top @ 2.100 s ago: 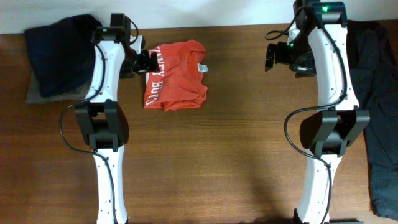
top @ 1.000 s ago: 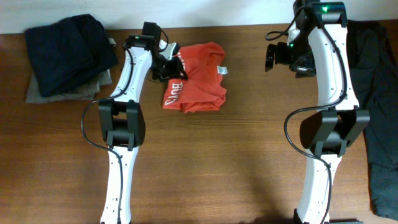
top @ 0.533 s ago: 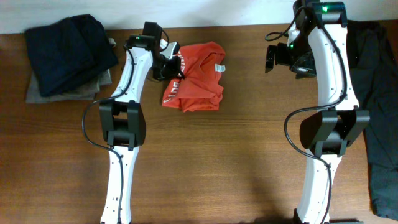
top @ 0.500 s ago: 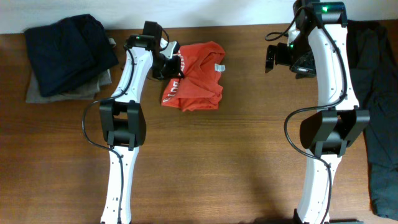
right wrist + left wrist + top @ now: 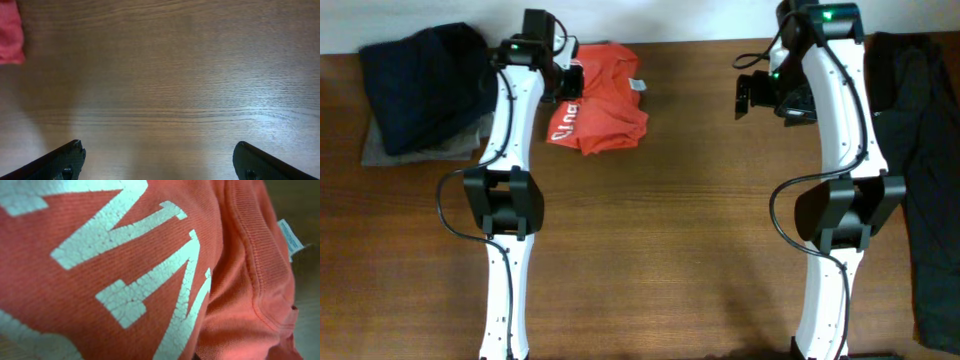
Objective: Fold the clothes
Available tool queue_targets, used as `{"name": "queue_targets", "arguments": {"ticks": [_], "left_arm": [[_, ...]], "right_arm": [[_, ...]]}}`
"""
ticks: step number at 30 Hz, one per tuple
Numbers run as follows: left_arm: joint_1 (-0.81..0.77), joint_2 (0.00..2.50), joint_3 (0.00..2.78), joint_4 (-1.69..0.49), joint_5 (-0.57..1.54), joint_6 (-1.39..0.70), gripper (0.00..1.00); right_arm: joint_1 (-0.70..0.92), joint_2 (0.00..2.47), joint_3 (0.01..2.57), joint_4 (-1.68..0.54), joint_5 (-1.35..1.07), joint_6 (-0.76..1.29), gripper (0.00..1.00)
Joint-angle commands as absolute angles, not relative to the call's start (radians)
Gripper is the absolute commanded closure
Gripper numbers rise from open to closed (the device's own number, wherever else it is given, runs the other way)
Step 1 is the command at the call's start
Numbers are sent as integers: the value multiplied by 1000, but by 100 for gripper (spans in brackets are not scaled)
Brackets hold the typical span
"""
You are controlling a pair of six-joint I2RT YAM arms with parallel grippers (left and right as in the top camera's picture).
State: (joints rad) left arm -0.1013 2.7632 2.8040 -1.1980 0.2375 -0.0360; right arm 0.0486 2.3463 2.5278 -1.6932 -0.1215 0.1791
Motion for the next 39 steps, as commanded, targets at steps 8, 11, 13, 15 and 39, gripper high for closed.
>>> {"name": "queue_targets", "arguments": {"ticks": [8, 11, 13, 15, 39], "left_arm": [[-54, 2691, 2895, -1234, 184, 24, 99], [-44, 2668, 2915, -1258, 140, 24, 99], [-38, 2644, 2919, -1270, 125, 24, 99], [-33, 2622, 2922, -1279, 126, 24, 99], [187, 2541, 2921, -1222, 44, 81, 99]], "right_arm": [[97, 2358, 2523, -1699, -127, 168, 1], [113, 2358, 2523, -1699, -127, 168, 1], [128, 2358, 2523, -1699, -128, 169, 1], [147, 2357, 2523, -1699, -141, 169, 1], [466, 2081, 2523, -1699, -146, 168, 1]]}}
